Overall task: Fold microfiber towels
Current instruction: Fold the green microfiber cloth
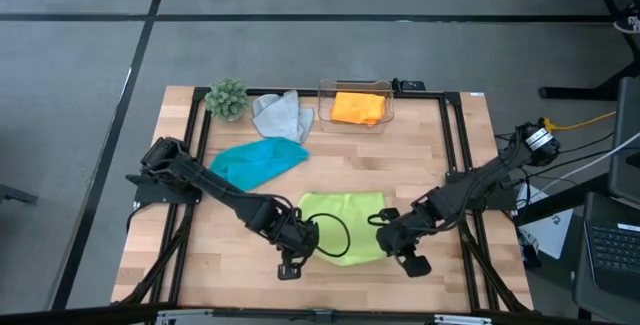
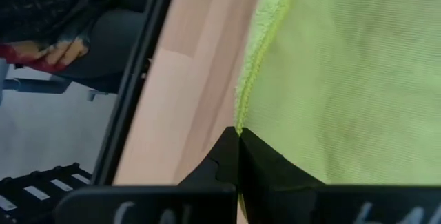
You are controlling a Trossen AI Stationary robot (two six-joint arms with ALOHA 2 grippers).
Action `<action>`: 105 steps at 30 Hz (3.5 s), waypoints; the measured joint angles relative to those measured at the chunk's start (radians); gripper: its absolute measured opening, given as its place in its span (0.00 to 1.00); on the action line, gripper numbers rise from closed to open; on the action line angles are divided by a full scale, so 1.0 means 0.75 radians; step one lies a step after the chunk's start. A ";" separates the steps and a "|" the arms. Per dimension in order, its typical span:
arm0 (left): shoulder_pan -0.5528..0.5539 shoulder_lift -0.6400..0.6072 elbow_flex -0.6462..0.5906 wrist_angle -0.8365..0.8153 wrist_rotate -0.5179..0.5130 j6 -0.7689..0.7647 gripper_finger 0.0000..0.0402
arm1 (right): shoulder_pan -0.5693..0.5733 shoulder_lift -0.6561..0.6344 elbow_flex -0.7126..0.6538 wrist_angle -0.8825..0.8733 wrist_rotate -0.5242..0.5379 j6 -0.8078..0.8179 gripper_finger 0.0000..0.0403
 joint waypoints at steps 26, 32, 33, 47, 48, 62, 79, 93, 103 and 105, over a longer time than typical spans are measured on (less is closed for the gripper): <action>0.262 0.000 0.000 -0.143 0.127 0.298 0.00 | -0.301 -0.148 -0.281 0.164 -0.237 -0.146 0.01; 0.332 -0.001 -0.034 -0.146 0.156 0.365 0.00 | -0.395 -0.180 -0.310 0.161 -0.220 -0.225 0.01; 0.343 -0.001 -0.054 -0.136 0.176 0.366 0.00 | -0.412 -0.180 -0.313 0.160 -0.221 -0.242 0.01; 0.492 -0.064 -0.280 0.035 0.306 0.440 0.00 | -0.630 -0.177 -0.323 0.101 -0.233 -0.328 0.01; 0.503 -0.064 -0.287 0.032 0.314 0.447 0.00 | -0.645 -0.172 -0.323 0.101 -0.233 -0.345 0.01; 0.621 -0.064 -0.362 0.077 0.422 0.529 0.00 | -0.811 -0.157 -0.445 0.202 -0.328 -0.382 0.01; 0.651 -0.064 -0.366 0.071 0.417 0.513 0.02 | -0.867 -0.156 -0.476 0.266 -0.349 -0.388 0.07; 0.671 -0.064 -0.366 0.071 0.408 0.513 0.21 | -0.895 -0.156 -0.476 0.263 -0.339 -0.422 0.10; 0.670 -0.064 -0.366 0.072 0.434 0.509 0.22 | -0.895 -0.156 -0.476 0.263 -0.345 -0.417 0.29; 0.667 -0.064 -0.366 0.073 0.450 0.509 0.21 | -0.895 -0.156 -0.476 0.264 -0.346 -0.401 0.30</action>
